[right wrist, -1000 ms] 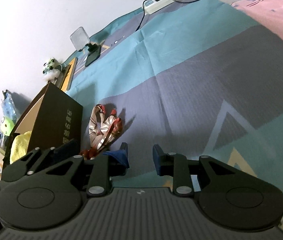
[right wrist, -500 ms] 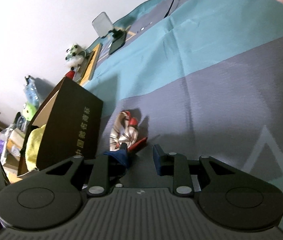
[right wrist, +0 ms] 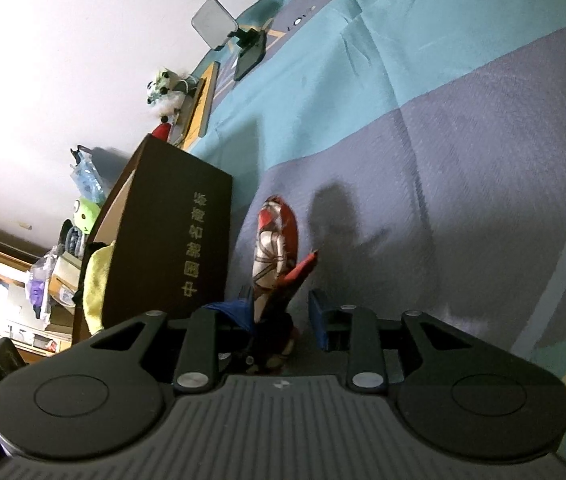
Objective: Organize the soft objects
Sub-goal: 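Grasp the patterned cloth with the right gripper and lift it, then lower the patterned cloth into the box and open the right gripper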
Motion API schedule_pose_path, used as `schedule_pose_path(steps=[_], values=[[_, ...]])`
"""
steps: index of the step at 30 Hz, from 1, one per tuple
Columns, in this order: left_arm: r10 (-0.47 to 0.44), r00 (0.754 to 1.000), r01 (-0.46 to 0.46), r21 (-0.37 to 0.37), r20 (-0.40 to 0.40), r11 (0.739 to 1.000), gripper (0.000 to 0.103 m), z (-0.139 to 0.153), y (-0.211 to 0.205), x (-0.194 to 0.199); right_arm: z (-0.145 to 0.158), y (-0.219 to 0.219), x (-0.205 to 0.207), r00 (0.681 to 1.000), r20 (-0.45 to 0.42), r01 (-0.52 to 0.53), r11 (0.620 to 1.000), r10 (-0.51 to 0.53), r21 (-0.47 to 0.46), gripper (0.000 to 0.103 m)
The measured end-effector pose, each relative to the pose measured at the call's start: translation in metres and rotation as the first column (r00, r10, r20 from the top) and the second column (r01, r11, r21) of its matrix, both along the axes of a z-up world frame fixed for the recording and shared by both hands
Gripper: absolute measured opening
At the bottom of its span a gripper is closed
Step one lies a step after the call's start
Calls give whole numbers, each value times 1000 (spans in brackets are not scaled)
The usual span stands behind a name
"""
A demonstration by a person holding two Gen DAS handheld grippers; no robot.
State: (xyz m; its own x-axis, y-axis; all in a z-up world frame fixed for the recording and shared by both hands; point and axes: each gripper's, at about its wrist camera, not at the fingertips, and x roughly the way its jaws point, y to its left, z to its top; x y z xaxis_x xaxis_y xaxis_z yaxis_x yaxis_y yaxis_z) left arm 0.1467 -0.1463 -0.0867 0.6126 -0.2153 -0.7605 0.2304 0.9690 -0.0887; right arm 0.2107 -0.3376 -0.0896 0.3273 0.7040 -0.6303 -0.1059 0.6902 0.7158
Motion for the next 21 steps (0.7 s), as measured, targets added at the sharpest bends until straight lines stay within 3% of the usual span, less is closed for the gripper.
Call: schedule_pose_path(steps=[6, 11, 17, 21], values=[[-78, 995, 81, -60, 54, 995, 6, 26, 6, -18, 21, -1, -20, 999, 35, 21, 1000, -22, 17, 13], [-105, 984, 117, -81, 142, 990, 6, 60, 29, -34, 54, 15, -37, 991, 128, 34, 998, -39, 45, 10], [-66, 964, 93, -94, 258, 991, 6, 104, 76, -46, 95, 64, -41, 964, 267, -9, 997, -13, 83, 10], [-11, 957, 43, -106, 291, 993, 6, 118, 115, -42, 109, 108, -31, 943, 330, -66, 995, 38, 76, 10]])
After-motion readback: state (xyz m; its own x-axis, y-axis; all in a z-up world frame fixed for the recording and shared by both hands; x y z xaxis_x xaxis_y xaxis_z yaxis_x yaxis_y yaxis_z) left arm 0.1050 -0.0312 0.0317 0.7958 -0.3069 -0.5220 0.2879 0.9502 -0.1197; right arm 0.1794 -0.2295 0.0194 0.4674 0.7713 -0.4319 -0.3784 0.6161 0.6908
